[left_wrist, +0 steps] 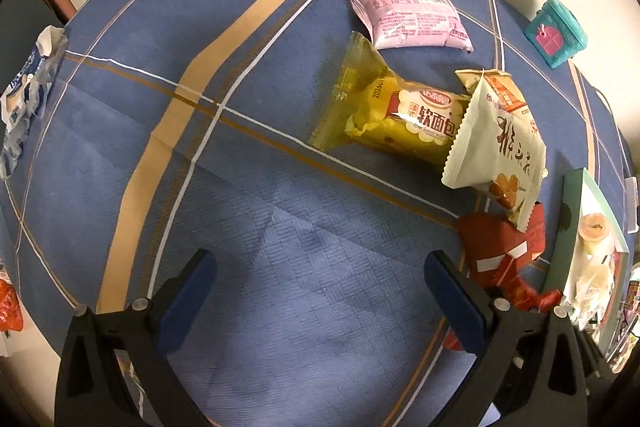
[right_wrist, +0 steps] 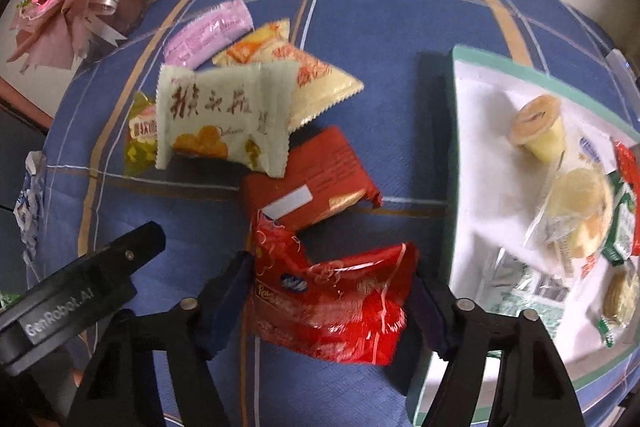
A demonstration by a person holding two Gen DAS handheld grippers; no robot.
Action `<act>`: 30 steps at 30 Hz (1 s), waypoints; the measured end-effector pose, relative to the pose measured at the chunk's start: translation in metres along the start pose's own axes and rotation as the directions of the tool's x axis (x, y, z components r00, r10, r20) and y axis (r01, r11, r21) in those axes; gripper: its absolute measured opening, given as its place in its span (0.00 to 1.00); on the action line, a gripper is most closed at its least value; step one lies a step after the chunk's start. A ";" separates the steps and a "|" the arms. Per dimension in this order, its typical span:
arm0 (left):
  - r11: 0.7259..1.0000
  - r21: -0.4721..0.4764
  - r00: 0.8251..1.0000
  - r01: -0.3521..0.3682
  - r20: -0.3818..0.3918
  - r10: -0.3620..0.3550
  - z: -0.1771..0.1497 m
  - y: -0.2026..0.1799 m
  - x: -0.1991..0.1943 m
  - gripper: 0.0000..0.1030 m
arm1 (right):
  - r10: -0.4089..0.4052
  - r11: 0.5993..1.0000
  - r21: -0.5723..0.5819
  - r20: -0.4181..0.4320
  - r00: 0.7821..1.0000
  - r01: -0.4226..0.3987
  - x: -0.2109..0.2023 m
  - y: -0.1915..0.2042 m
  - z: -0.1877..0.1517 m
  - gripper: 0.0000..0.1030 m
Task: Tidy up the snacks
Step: 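Grasp the red 'nice' snack pack with the right tool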
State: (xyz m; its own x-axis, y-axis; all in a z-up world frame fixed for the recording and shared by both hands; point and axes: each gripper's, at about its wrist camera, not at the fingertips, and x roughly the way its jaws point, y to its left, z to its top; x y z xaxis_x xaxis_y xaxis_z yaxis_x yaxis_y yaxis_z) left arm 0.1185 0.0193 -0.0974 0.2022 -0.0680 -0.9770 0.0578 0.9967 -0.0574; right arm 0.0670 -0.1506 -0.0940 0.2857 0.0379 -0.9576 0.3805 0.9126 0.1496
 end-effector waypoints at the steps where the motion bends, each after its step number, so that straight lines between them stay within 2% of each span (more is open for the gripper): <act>1: 1.000 0.000 1.000 0.000 0.000 0.000 0.002 -0.002 0.002 1.00 | 0.004 1.000 0.007 -0.013 1.000 -0.004 0.004 -0.001 -0.001 0.69; 10: 1.000 0.004 1.000 0.013 0.013 -0.013 0.009 -0.009 -0.006 1.00 | 0.020 0.999 0.026 -0.020 1.000 -0.020 -0.001 -0.001 0.002 0.66; 19: 1.000 0.005 0.997 0.030 0.065 -0.030 0.017 -0.014 -0.030 1.00 | 0.048 0.998 0.047 0.061 0.997 -0.051 -0.045 -0.018 0.005 0.66; 26: 0.999 0.025 0.998 0.041 0.052 -0.042 0.017 -0.033 -0.028 1.00 | 0.002 0.996 0.093 0.084 0.996 -0.010 -0.068 -0.044 0.006 0.66; 30: 0.994 0.072 0.996 0.081 0.042 -0.084 0.014 -0.058 -0.027 1.00 | -0.032 0.988 0.151 0.105 0.994 0.016 -0.080 -0.073 0.009 0.66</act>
State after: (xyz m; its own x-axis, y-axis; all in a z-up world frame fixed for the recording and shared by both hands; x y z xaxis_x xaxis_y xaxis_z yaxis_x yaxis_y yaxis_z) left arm 0.1234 -0.0373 -0.0649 0.2372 -0.1536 -0.9593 0.1447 0.9820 -0.1214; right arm 0.0244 -0.2244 -0.0266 0.3636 -0.0343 -0.9309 0.5131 0.8414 0.1695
